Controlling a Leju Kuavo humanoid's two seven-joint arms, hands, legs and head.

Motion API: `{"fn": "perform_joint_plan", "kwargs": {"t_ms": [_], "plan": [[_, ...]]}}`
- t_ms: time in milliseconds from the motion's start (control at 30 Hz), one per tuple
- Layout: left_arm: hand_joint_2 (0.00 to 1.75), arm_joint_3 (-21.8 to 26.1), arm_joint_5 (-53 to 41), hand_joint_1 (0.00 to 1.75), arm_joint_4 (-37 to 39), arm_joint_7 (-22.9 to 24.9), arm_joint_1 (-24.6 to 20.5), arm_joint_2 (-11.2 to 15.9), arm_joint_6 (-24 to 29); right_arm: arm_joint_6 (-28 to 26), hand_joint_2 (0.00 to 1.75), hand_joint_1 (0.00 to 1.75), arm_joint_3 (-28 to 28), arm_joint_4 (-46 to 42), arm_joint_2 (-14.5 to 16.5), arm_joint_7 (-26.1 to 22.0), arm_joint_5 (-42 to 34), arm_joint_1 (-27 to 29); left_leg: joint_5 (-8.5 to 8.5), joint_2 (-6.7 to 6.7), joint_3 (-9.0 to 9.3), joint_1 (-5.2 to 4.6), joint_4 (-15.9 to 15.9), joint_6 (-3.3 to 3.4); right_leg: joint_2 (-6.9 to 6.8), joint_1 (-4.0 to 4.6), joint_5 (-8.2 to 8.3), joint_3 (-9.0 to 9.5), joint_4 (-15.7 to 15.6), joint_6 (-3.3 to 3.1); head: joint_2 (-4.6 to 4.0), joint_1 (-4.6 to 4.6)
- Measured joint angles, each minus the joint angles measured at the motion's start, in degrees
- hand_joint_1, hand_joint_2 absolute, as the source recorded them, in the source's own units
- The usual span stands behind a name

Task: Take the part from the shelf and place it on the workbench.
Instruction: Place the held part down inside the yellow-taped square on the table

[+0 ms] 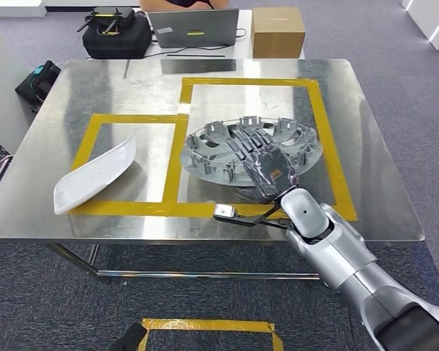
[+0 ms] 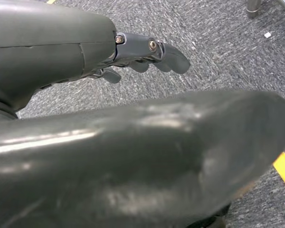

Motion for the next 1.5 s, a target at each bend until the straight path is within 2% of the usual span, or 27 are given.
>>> {"fn": "perform_joint_plan", "kwargs": {"t_ms": [667, 800, 900, 933, 967, 1000, 1067, 1100, 1133, 1167, 1233, 1267, 1300, 1333, 1400, 1433, 1467, 1500], "plan": [[0.0, -0.01, 0.53, 0.0, 0.0, 0.32, 0.02, 0.69, -0.7, 1.62, 0.0, 0.0, 0.02, -0.4, 1.21, -0.89, -2.99, -0.08, -0.04, 0.0, 0.0, -0.24, 0.04, 0.1, -0.01, -0.23, 0.07, 0.03, -0.03, 0.11, 0.0, 0.0], [0.0, -0.01, 0.62, 0.0, 0.0, 0.43, 0.01, 0.91, -0.64, 1.85, 0.0, 0.0, 0.05, -0.49, 1.51, -0.89, -3.2, -0.13, -0.03, -0.01, 0.0, -0.58, 0.07, 0.51, -0.01, -0.57, 0.18, 0.04, -0.11, 0.38, 0.0, -0.01], [0.0, -0.01, 0.7, 0.0, 0.0, 0.43, -0.01, 0.96, -0.6, 1.86, 0.0, 0.0, 0.04, -0.63, 1.57, -0.88, -3.24, -0.2, 0.66, 0.1, 0.21, -0.48, -0.44, 1.12, 0.02, -0.62, 0.35, -0.04, -0.26, 1.0, 0.0, -0.03], [0.0, -0.01, 0.73, 0.0, 0.0, 0.43, -0.04, 0.95, -0.58, 1.86, 0.0, 0.0, 0.02, -0.71, 1.57, -0.87, -3.26, -0.28, 1.04, 0.21, 0.37, -0.23, -0.83, 1.35, 0.02, -0.56, -0.28, -0.39, 0.3, 1.26, 0.0, 0.12], [0.0, -0.01, 0.75, 0.0, -0.01, 0.43, -0.09, 0.93, -0.57, 1.87, 0.0, 0.0, 0.01, -0.77, 1.57, -0.85, -3.29, -0.38, 1.36, 0.32, 0.52, 0.09, -1.21, 1.51, 0.01, -0.51, -1.61, -1.14, 1.97, 1.52, 0.0, 0.31], [0.0, -0.01, 0.77, 0.0, -0.01, 0.42, -0.11, 0.92, -0.56, 1.88, 0.0, 0.0, -0.01, -0.79, 1.57, -0.84, -3.32, -0.44, 1.56, 0.43, 0.61, 0.33, -1.41, 1.58, -0.02, -0.6, -3.49, -2.33, 4.85, 1.78, 0.0, 0.48], [0.0, -0.01, 0.8, 0.0, -0.01, 0.43, -0.09, 0.91, -0.56, 1.92, 0.0, 0.0, 0.01, -0.79, 1.57, -0.82, -3.37, -0.4, 1.73, 0.53, 0.5, 0.67, -1.46, 1.53, -0.05, -0.98, -7.08, -5.18, 12.57, 2.45, 0.0, 0.69], [0.0, -0.01, 0.82, 0.0, 0.0, 0.43, -0.05, 0.9, -0.56, 1.96, 0.0, 0.0, 0.01, -0.79, 1.57, -0.82, -3.38, -0.27, 1.82, 0.57, 0.44, 0.86, -1.46, 1.39, -0.07, -1.22, -7.76, -6.01, 15.1, 2.8, 0.0, 0.68], [0.0, -0.01, 0.85, 0.0, 0.0, 0.43, -0.03, 0.9, -0.56, 1.99, 0.0, 0.0, 0.01, -0.79, 1.57, -0.82, -3.4, -0.17, 1.92, 0.58, 0.36, 1.12, -1.45, 1.17, -0.11, -1.51, -7.37, -5.9, 15.52, 3.19, 0.0, 0.69], [0.0, -0.01, 0.87, 0.0, 0.0, 0.43, -0.01, 0.89, -0.56, 2.03, 0.0, 0.0, 0.01, -0.79, 1.57, -0.82, -3.45, -0.12, 2.02, 0.57, 0.28, 1.45, -1.42, 0.86, -0.17, -1.83, -6.02, -4.64, 13.6, 3.59, -0.01, 0.69], [0.0, -0.01, 0.91, 0.0, -0.02, 0.43, 0.0, 0.92, -0.55, 2.06, 0.0, 0.0, 0.01, -0.79, 1.57, -0.82, -3.55, -0.24, 2.11, 0.5, 0.02, 2.0, -1.17, -0.17, -0.25, -2.45, -2.94, 0.23, 5.59, 4.67, -0.01, 0.8], [0.0, -0.01, 0.92, 0.0, -0.04, 0.44, -0.01, 0.92, -0.54, 2.06, 0.0, 0.0, 0.02, -0.8, 1.61, -0.83, -3.6, -0.33, 2.17, 0.44, -0.2, 2.1, -0.96, -0.78, -0.07, -2.6, -2.07, 2.04, 2.49, 4.76, -0.01, 0.95], [0.0, -0.01, 0.94, 0.0, -0.06, 0.44, -0.04, 0.93, -0.51, 2.08, 0.0, 0.0, 0.04, -0.8, 1.65, -0.85, -3.63, -0.42, 2.3, 0.36, -0.45, 2.1, -0.74, -1.37, 0.11, -2.67, -1.89, 3.07, 0.67, 4.55, 0.0, 1.03], [0.0, -0.01, 0.95, 0.0, -0.08, 0.44, -0.04, 0.93, -0.48, 2.12, 0.0, 0.0, 0.05, -0.8, 1.69, -0.86, -3.69, -0.45, 2.51, 0.27, -0.69, 2.03, -0.62, -1.86, 0.36, -2.57, -2.13, 3.14, 0.37, 4.0, 0.0, 1.09], [0.0, -0.01, 0.97, 0.0, -0.09, 0.46, 0.08, 0.85, -0.42, 2.22, 0.0, 0.0, 0.07, -0.8, 1.75, -0.89, -3.86, -0.45, 2.87, 0.22, -1.08, 2.23, -0.57, -2.62, 0.5, -2.47, -1.98, 2.12, 0.87, 2.28, 0.0, 0.93], [0.0, -0.01, 0.97, 0.0, -0.09, 0.48, 0.16, 0.84, -0.4, 2.27, 0.0, 0.0, 0.07, -0.79, 1.78, -0.89, -3.95, -0.45, 2.23, 0.29, -1.51, 2.32, -0.08, -2.82, 0.5, -2.37, -1.69, 1.62, 1.02, 1.54, -0.01, 0.81], [0.0, -0.01, 0.98, 0.0, -0.09, 0.5, 0.2, 0.83, -0.36, 2.32, 0.0, 0.0, 0.08, -0.8, 1.81, -0.9, -4.05, -0.47, 0.68, 0.37, -2.28, 2.3, 1.46, -2.87, 0.47, -2.29, -1.28, 1.1, 1.02, 0.84, -0.01, 0.71], [0.0, -0.01, 0.98, 0.0, -0.09, 0.52, 0.19, 0.83, -0.29, 2.38, 0.0, 0.0, 0.09, -0.8, 1.84, -0.91, -4.13, -0.49, -1.64, 0.45, -3.43, 2.16, 4.21, -2.79, 0.42, -2.17, -0.83, 0.57, 0.95, 0.25, -0.01, 0.55]]}}
